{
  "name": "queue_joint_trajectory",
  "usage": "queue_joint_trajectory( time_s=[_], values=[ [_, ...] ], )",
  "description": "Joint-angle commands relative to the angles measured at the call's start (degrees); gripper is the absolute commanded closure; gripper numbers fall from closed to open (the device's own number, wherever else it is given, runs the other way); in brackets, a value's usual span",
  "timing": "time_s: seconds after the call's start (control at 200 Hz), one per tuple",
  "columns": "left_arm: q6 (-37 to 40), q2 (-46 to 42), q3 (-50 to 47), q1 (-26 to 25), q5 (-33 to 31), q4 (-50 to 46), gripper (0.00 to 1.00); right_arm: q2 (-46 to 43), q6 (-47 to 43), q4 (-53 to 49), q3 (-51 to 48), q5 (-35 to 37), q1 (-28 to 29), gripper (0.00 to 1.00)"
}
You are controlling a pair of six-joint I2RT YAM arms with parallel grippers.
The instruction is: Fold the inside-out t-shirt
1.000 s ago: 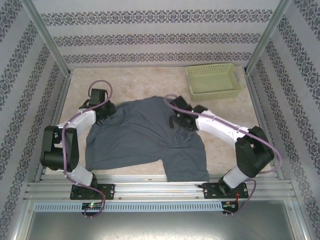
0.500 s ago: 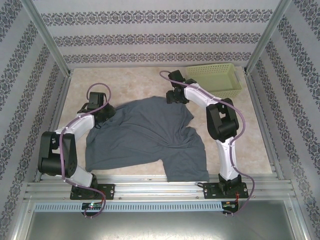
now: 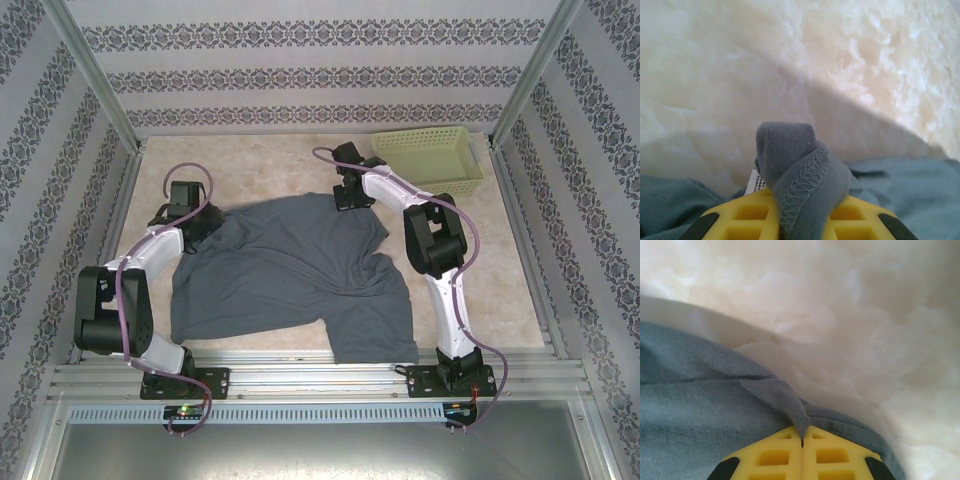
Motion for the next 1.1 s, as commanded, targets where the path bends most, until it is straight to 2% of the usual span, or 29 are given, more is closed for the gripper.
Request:
queue_joint_trajectory(
  time_s=[0.0,0.135,0.25,0.32,0.455,0.54,0.644,0.724,0.784,0.939,1.094],
  values=[
    [-2.09,-1.32,3.95,2.56,0.42,0.72,0.85,-10.30,-3.93,0.62,-1.63,8.29,-0.59,1.00],
    [-1.66,-6.63,3.02,2.48,-0.42,-0.79,0.86,-22.07,-4.78,5.09,-12.47,11.54,0.07,1.00],
    [-4.35,-13.05,-3.62,2.26,5.43,-0.91,0.87,-32.39,-1.58,7.24,-24.97,13.63,2.59,1.00],
    [-4.19,-19.60,-8.84,2.13,6.06,-4.79,0.86,-39.48,1.71,7.87,-34.16,13.66,5.99,1.00],
    [-2.76,-32.24,-20.14,1.70,6.53,-14.07,0.79,-50.48,11.31,6.04,-50.49,13.28,16.37,1.00],
    [-3.75,-36.15,-26.08,1.60,10.27,-16.39,0.74,-54.65,19.25,3.93,-59.05,10.61,21.01,1.00],
    [-3.77,-35.77,-28.39,1.62,11.41,-18.62,0.67,-58.02,24.89,5.54,-66.46,5.46,22.07,0.84],
    [-2.28,-34.65,-26.07,1.65,7.96,-20.75,0.52,-60.05,24.78,4.92,-66.88,6.58,21.46,0.62],
    [-0.78,-33.89,-23.55,1.60,5.10,-20.87,0.47,-61.11,22.73,3.67,-64.38,7.85,19.71,0.55],
    [2.61,-28.11,-16.62,1.63,0.66,-21.62,0.42,-60.35,19.89,4.85,-59.10,5.05,13.96,0.54],
    [3.41,-24.73,-15.64,1.51,1.00,-21.95,0.41,-55.03,18.56,7.07,-54.66,1.32,14.27,0.54]
  ],
)
